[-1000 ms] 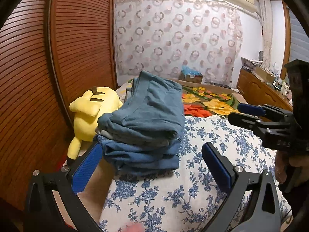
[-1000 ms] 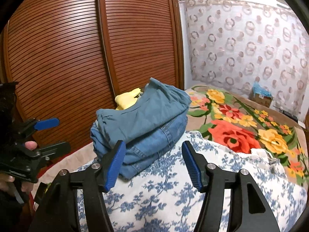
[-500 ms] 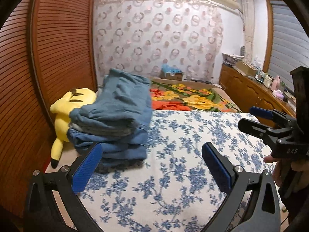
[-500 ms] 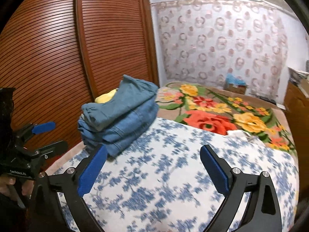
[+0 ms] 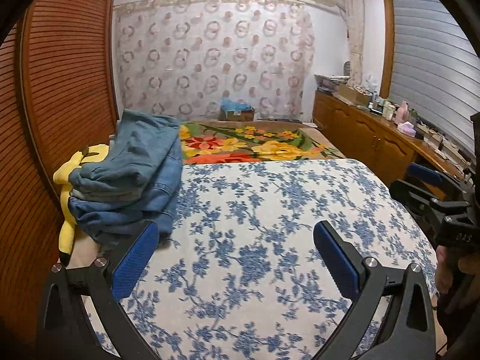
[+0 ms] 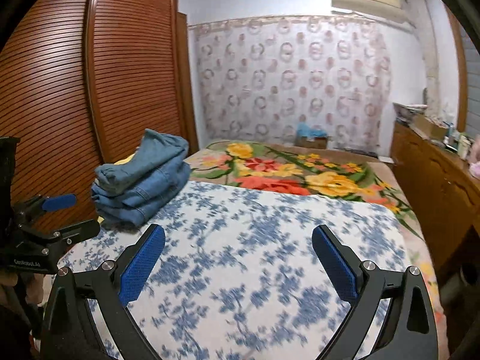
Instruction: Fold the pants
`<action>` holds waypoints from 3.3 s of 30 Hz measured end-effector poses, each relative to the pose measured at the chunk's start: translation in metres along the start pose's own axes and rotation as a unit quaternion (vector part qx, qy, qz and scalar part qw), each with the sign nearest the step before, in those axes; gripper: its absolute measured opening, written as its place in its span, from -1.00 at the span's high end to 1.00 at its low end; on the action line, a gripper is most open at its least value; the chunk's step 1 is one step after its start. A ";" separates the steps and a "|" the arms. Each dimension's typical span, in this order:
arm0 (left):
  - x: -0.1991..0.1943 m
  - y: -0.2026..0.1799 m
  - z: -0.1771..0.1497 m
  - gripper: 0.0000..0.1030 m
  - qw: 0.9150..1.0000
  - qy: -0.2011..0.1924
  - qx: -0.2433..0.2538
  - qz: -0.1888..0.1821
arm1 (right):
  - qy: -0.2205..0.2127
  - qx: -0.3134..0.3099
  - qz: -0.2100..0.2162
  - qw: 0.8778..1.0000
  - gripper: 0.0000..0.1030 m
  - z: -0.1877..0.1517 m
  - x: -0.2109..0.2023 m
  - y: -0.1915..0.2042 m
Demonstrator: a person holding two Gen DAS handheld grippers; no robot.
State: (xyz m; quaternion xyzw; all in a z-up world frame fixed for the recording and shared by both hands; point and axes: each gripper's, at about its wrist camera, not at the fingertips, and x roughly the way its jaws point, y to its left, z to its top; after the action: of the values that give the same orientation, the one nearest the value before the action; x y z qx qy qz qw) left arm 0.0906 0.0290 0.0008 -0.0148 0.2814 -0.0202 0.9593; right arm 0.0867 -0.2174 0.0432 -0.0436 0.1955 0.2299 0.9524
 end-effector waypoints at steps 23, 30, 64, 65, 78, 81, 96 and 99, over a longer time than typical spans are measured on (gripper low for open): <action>-0.070 -0.052 0.025 -1.00 0.997 -0.066 0.021 -0.021 | -0.066 0.026 -0.050 0.996 -0.92 -0.009 -0.098 -0.002; -0.075 -0.051 0.024 -1.00 0.997 -0.069 0.019 -0.020 | -0.068 0.025 -0.051 0.996 -0.92 -0.015 -0.093 -0.007; -0.080 -0.043 0.020 -1.00 0.997 -0.071 0.016 -0.013 | -0.070 0.023 -0.051 0.996 -0.92 -0.015 -0.090 -0.011; -0.082 -0.042 0.020 -1.00 0.997 -0.071 0.016 -0.013 | -0.070 0.023 -0.050 0.996 -0.92 -0.015 -0.090 -0.011; -0.082 -0.040 0.019 -1.00 0.997 -0.073 0.017 -0.012 | -0.070 0.023 -0.050 0.996 -0.92 -0.016 -0.089 -0.011; -0.082 -0.040 0.019 -1.00 0.997 -0.073 0.017 -0.012 | -0.071 0.023 -0.050 0.996 -0.92 -0.017 -0.089 -0.011; -0.082 -0.041 0.018 -1.00 0.997 -0.073 0.017 -0.012 | -0.072 0.021 -0.051 0.996 -0.92 -0.017 -0.090 -0.009; -0.083 -0.040 0.018 -1.00 0.997 -0.074 0.017 -0.013 | -0.072 0.021 -0.051 0.996 -0.92 -0.017 -0.090 -0.009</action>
State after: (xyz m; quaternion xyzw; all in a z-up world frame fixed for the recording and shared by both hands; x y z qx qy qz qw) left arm 0.0289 -0.0071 0.0620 -0.0037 0.2089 -0.0359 0.9773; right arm 0.0108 -0.2659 0.0627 -0.0164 0.1288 0.1795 0.9752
